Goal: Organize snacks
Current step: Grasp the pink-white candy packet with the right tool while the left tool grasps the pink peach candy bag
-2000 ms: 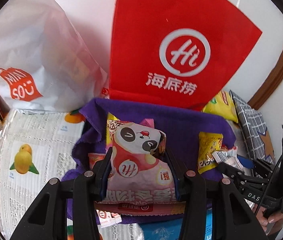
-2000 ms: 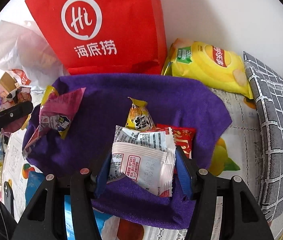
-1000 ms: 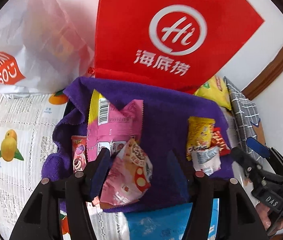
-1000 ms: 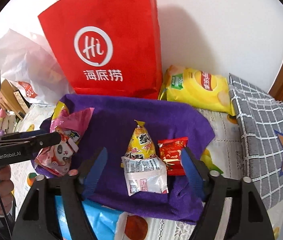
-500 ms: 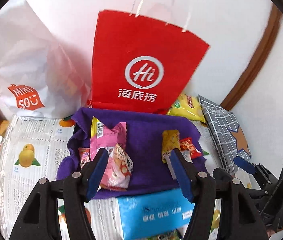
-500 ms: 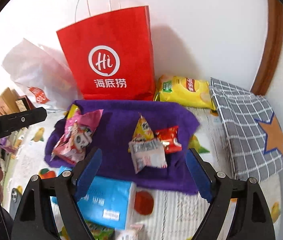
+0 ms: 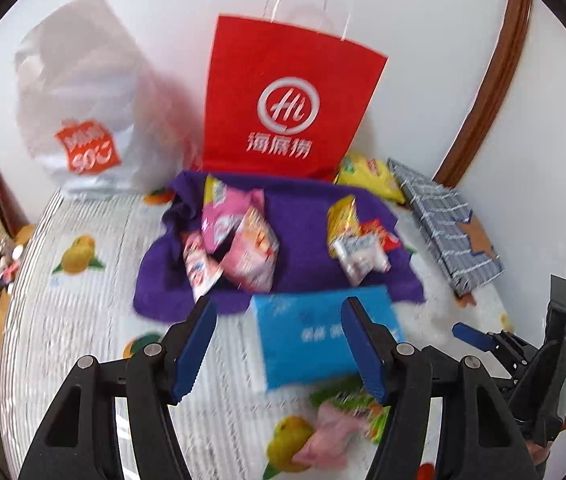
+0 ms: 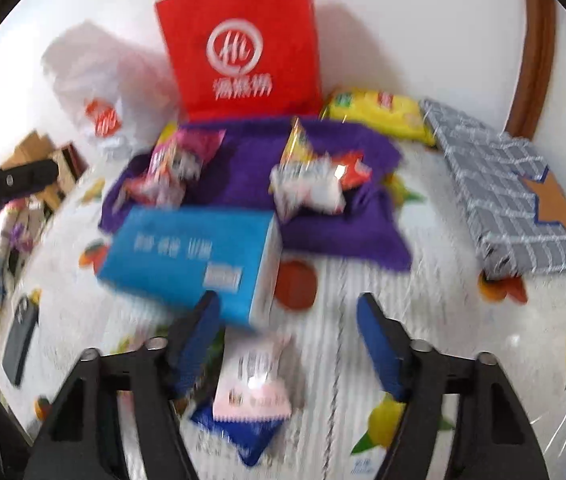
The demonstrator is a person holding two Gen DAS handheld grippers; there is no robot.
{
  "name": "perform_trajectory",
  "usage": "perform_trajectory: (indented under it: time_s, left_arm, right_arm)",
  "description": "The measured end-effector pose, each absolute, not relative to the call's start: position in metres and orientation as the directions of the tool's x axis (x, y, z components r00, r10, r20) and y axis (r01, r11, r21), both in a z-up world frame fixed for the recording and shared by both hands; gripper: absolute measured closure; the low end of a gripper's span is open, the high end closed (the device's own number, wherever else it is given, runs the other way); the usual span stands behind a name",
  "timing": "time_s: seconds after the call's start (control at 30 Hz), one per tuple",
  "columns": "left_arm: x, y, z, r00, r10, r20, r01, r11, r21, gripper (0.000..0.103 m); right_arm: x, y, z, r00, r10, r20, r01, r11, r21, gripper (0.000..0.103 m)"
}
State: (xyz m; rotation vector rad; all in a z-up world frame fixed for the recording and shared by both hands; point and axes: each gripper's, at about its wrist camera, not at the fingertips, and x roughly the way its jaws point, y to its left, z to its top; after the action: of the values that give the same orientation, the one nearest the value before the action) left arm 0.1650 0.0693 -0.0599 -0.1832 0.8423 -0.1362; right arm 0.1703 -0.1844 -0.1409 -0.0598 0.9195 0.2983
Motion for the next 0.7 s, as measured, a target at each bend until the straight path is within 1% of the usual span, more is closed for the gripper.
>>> perform_trajectory:
  time_s: [0.13, 0.3, 0.47, 0.6, 0.7]
  left_arm:
    - [0.154, 0.08, -0.076, 0.638, -0.197, -0.744, 0.028, 0.972, -0.233, 0.04]
    - [0.142, 0.085, -0.09, 0.622, -0.191, -0.76, 0.025, 0.974, -0.224, 0.04]
    - [0.134, 0.088, -0.105, 0.604, -0.209, -0.769, 0.008, 0.966, -0.257, 0.04]
    - [0.131, 0.086, -0.109, 0.602, -0.207, -0.771, 0.013, 0.968, -0.25, 0.04]
    - [0.129, 0.08, -0.116, 0.592, -0.22, -0.775, 0.028, 0.967, -0.253, 0.04]
  right_arm:
    - [0.158, -0.177, -0.163, 0.535, 0.239, -0.811, -0.305, 0.949, 0.078, 0.042]
    - [0.155, -0.172, -0.183, 0.49, 0.256, -0.833, -0.318, 0.942, 0.103, 0.045]
    - [0.159, -0.157, -0.199, 0.465, 0.222, -0.857, -0.352, 0.935, 0.051, 0.046]
    - [0.161, -0.156, -0.207, 0.461, 0.222, -0.859, -0.371, 0.928, 0.041, 0.057]
    - [0.158, -0.161, -0.203, 0.491, 0.221, -0.843, -0.365, 0.93, 0.031, 0.062]
